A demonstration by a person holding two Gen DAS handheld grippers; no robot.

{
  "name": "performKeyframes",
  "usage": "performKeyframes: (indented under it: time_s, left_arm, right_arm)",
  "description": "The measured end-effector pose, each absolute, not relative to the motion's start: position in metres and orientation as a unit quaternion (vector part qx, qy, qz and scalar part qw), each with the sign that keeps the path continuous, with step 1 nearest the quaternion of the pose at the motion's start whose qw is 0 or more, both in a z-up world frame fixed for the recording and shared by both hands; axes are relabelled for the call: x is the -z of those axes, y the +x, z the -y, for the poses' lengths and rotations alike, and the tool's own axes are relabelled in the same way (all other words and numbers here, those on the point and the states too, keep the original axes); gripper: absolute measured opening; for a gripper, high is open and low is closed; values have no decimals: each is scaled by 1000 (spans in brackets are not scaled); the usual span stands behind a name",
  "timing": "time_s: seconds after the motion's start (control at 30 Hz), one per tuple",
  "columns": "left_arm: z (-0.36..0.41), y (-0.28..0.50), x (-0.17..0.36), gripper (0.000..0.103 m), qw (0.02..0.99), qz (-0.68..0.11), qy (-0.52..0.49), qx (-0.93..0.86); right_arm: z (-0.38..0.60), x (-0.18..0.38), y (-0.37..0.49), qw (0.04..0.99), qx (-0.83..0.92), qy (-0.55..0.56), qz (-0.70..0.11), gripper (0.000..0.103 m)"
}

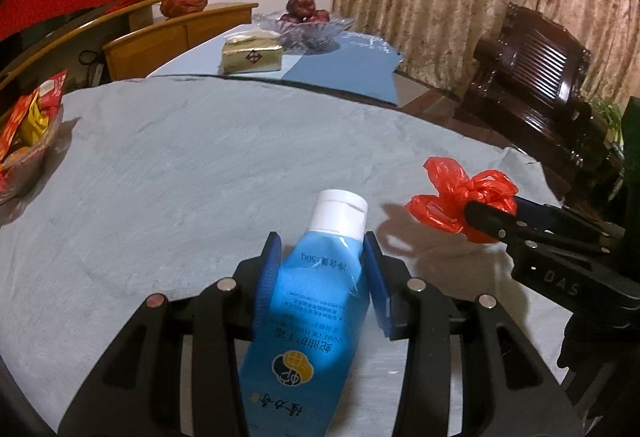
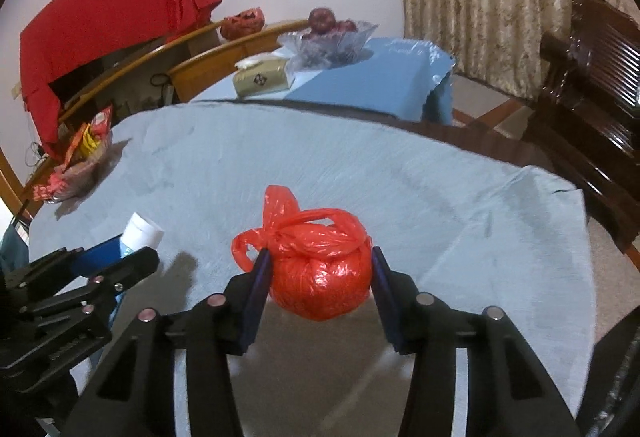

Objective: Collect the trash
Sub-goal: 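Grasp the blue tube with the left tool while the right tool grasps the red bag, then carry the blue tube and red bag over the bin with both tools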

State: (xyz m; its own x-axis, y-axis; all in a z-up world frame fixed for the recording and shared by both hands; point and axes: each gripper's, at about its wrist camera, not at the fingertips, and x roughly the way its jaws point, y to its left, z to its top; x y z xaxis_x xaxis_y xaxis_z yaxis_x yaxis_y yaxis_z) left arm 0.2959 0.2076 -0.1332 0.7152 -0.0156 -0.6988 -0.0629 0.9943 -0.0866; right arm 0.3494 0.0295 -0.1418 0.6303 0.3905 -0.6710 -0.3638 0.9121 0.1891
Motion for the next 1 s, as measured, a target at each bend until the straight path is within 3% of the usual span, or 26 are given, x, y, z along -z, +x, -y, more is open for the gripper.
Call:
performKeyframes:
  time_s: [1.0]
  left_arm:
    - [-70, 234, 78, 40, 932, -351, -28, 88]
  right_arm:
    - [108, 73, 242, 934, -140, 61, -322, 48]
